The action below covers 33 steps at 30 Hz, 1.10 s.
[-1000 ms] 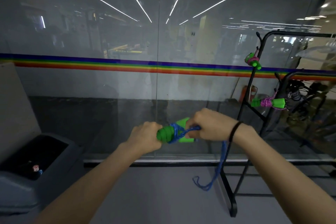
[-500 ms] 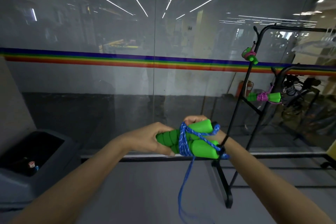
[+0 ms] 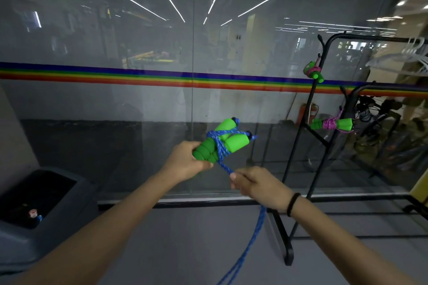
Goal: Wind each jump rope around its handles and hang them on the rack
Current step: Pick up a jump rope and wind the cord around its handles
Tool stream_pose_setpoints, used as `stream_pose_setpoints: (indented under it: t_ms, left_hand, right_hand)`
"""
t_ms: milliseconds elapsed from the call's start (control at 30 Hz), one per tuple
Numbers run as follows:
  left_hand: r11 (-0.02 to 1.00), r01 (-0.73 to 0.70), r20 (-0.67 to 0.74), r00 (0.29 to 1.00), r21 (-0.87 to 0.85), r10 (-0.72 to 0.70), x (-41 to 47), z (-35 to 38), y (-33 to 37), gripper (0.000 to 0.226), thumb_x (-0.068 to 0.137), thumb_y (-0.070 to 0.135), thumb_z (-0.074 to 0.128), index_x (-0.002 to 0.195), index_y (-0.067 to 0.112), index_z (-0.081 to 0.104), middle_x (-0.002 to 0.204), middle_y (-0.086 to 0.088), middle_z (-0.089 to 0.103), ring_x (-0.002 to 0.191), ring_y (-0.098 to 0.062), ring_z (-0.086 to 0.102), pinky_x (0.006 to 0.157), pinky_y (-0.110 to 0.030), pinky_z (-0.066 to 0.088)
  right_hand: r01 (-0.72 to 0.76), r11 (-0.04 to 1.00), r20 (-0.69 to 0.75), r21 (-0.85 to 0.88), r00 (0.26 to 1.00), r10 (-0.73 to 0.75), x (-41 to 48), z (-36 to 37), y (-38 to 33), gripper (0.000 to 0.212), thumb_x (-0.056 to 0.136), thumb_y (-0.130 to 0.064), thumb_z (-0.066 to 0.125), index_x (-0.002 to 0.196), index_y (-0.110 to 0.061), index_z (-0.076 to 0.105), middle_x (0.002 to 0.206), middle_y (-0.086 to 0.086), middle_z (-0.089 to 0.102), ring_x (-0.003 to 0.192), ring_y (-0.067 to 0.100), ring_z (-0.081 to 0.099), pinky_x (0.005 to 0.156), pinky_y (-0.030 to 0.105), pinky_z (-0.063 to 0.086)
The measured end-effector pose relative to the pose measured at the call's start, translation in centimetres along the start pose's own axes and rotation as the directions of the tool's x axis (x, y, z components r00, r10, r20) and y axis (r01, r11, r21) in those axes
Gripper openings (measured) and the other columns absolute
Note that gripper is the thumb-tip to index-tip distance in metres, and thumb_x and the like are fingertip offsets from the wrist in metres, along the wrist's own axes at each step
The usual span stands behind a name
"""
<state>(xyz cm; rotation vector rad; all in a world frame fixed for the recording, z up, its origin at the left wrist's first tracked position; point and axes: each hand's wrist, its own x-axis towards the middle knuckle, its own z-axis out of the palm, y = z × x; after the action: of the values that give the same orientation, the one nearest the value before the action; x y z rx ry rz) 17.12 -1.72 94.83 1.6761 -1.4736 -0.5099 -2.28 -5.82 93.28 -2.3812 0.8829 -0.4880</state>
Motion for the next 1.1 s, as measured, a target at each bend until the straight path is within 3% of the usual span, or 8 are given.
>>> stream_pose_setpoints:
  t_ms: [100,233,333,433,567,767,933,1100]
  left_hand:
    - [0.917,-0.051,0.058,0.998,0.396,0.031,-0.3,0.2,0.4,0.017,0.072,0.018,0.064,0.086,0.029,0.063,0.088,-0.002,0.068,0.087,-0.025,0.065,0.07,-0.029,0.046]
    - [0.696,-0.298,0.374,0.926,0.653,0.046,-0.6,-0.1,1.2,0.025,0.076,0.012,0.052,0.095,0.026,0.06,0.101,-0.004,0.066,0.096,-0.027,0.061,0.068,-0.029,0.039]
    - [0.725,-0.503,0.616,0.776,0.47,0.139,-1.2,-0.2,1.6,0.012,0.074,0.013,0.056,0.082,0.021,0.057,0.083,-0.003,0.065,0.073,-0.019,0.057,0.061,-0.028,0.04]
    - [0.847,-0.513,0.574,0.739,0.143,0.351,-1.5,-0.4,2.0,0.008,0.073,0.013,0.063,0.08,0.014,0.059,0.068,-0.003,0.059,0.06,-0.01,0.051,0.056,-0.027,0.041]
    - [0.909,-0.359,0.298,0.862,-0.213,0.41,-1.2,-0.9,2.0,0.025,0.068,0.013,0.076,0.09,0.004,0.067,0.074,-0.005,0.062,0.069,-0.007,0.052,0.063,-0.026,0.043]
    - [0.903,0.015,0.027,1.0,-0.429,-0.004,-0.1,0.1,0.3,0.02,0.066,0.008,0.08,0.081,0.002,0.068,0.068,-0.008,0.068,0.059,-0.017,0.06,0.06,-0.029,0.048]
    - [0.995,0.054,-0.151,0.988,0.083,-0.041,0.5,0.3,-0.4,0.028,0.063,0.022,0.079,0.085,0.01,0.065,0.077,-0.005,0.066,0.071,-0.019,0.061,0.06,-0.026,0.042]
    - [0.84,-0.061,0.004,0.998,0.54,0.07,0.0,0.1,-1.1,0.017,0.073,0.014,0.061,0.087,0.023,0.064,0.09,-0.005,0.069,0.089,-0.03,0.064,0.067,-0.03,0.046]
  right_hand:
    - [0.171,0.907,0.121,-0.385,0.984,-0.134,-0.2,-3.1,-0.8,0.03,0.092,-0.036,0.05,0.07,-0.016,0.054,0.057,-0.005,0.043,0.054,0.01,0.04,0.054,0.023,0.028]
    - [0.232,0.931,0.139,-0.283,0.97,-0.199,0.4,-7.0,-2.3,0.018,0.081,-0.035,0.066,0.081,-0.018,0.071,0.056,-0.01,0.056,0.049,0.001,0.048,0.05,0.012,0.032]
    - [0.203,0.973,0.058,-0.11,0.978,-0.198,2.0,-8.3,-2.0,0.007,0.071,-0.029,0.075,0.073,-0.023,0.071,0.062,-0.008,0.065,0.057,-0.001,0.054,0.059,0.015,0.04]
    - [0.152,0.98,0.012,0.13,0.988,-0.155,2.5,-7.5,-0.5,0.009,0.07,-0.029,0.075,0.072,-0.023,0.069,0.067,-0.006,0.068,0.068,0.008,0.06,0.068,0.025,0.046]
    - [-0.09,0.91,-0.121,0.406,0.981,0.151,1.6,-3.9,1.1,0.032,0.089,0.001,0.049,0.064,-0.017,0.048,0.03,-0.015,0.05,0.034,-0.006,0.049,0.045,0.012,0.04]
    - [-0.047,0.959,-0.081,0.279,0.994,0.072,0.5,0.1,1.3,0.04,0.097,-0.026,0.037,0.062,-0.019,0.055,0.041,-0.01,0.038,0.039,0.001,0.033,0.045,0.012,0.028]
    - [0.071,0.961,0.054,-0.268,0.997,-0.059,-0.4,-0.7,-0.6,0.03,0.097,-0.031,0.037,0.077,-0.021,0.056,0.068,-0.001,0.056,0.065,0.014,0.051,0.065,0.024,0.039]
    - [0.197,0.864,0.172,-0.464,0.976,-0.131,-1.0,-3.2,-3.5,0.028,0.094,-0.037,0.044,0.077,-0.017,0.055,0.067,0.0,0.047,0.068,0.019,0.047,0.064,0.029,0.033]
